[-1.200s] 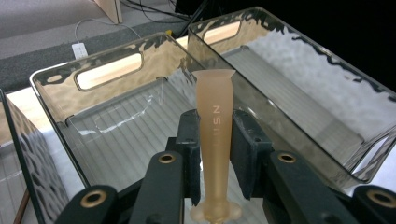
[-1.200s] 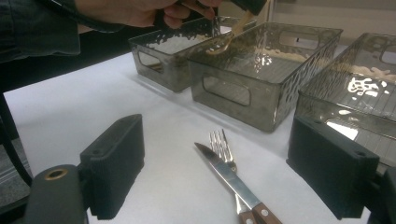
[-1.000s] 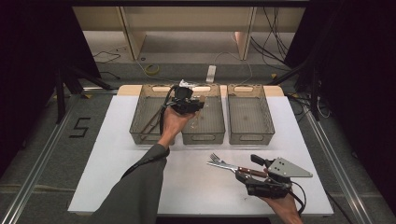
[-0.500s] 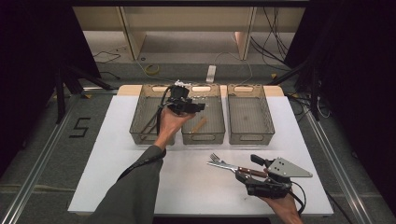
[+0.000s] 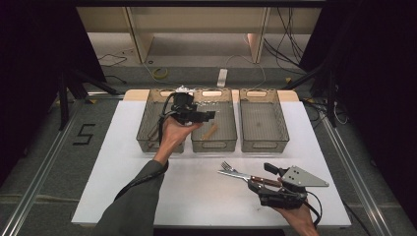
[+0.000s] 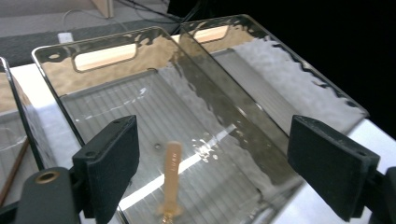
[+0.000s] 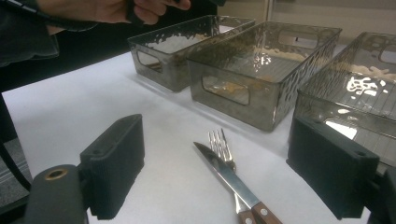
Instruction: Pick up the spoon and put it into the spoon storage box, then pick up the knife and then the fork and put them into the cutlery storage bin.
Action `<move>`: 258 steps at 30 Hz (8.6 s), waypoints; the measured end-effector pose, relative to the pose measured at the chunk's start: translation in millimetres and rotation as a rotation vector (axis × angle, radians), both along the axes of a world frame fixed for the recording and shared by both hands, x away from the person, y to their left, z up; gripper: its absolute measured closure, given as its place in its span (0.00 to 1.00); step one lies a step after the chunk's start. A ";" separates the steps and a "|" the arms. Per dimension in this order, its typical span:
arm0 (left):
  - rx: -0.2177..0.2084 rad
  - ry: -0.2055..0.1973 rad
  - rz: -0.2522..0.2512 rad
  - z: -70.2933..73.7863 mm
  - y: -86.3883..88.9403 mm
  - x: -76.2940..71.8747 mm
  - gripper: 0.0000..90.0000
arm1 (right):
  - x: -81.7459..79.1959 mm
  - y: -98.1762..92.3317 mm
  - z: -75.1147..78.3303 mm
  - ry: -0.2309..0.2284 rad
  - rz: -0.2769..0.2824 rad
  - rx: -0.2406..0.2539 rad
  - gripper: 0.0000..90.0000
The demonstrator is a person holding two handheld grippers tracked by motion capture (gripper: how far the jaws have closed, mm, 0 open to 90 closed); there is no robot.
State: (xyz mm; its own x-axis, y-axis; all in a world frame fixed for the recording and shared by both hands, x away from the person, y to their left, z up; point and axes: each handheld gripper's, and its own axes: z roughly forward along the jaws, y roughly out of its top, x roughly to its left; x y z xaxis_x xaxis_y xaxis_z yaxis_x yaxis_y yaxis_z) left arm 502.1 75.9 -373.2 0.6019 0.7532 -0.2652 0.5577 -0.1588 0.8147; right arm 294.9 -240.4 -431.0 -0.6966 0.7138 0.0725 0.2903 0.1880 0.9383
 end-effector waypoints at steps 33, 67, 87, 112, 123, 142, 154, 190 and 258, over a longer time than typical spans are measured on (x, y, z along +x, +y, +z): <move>0.005 -0.132 -0.049 -5.5 58.8 -105.3 0.17 | 11.7 -16.3 1.9 0.058 -0.027 -0.074 0.22; 0.009 -0.174 -0.033 -33.2 89.7 -154.0 0.16 | 53.1 -20.0 3.6 0.191 0.098 -0.437 0.27; 0.006 -0.169 -0.018 -34.5 94.4 -160.1 0.16 | 80.5 -7.5 0.2 0.312 0.175 -0.658 0.44; 0.033 -0.189 -0.033 -35.3 90.0 -163.8 0.14 | 93.5 8.3 -22.2 0.423 0.308 -0.857 0.70; 0.041 -0.192 -0.034 -35.3 89.6 -164.8 0.14 | 97.0 13.8 -24.3 0.470 0.311 -0.869 0.79; 0.045 -0.194 -0.033 -35.6 89.0 -165.0 0.14 | 89.5 17.8 -23.1 0.395 0.378 -0.945 0.85; 0.052 -0.198 -0.032 -35.6 89.9 -164.7 0.14 | 86.0 12.6 -17.0 0.342 0.361 -0.910 0.85; 0.021 -0.232 0.000 -34.0 97.6 -164.2 0.14 | 110.6 -17.7 41.0 0.261 0.085 -0.416 0.85; 0.010 -0.260 0.015 -31.6 99.7 -166.2 0.14 | 223.1 -11.7 20.3 0.507 -0.246 -0.339 0.61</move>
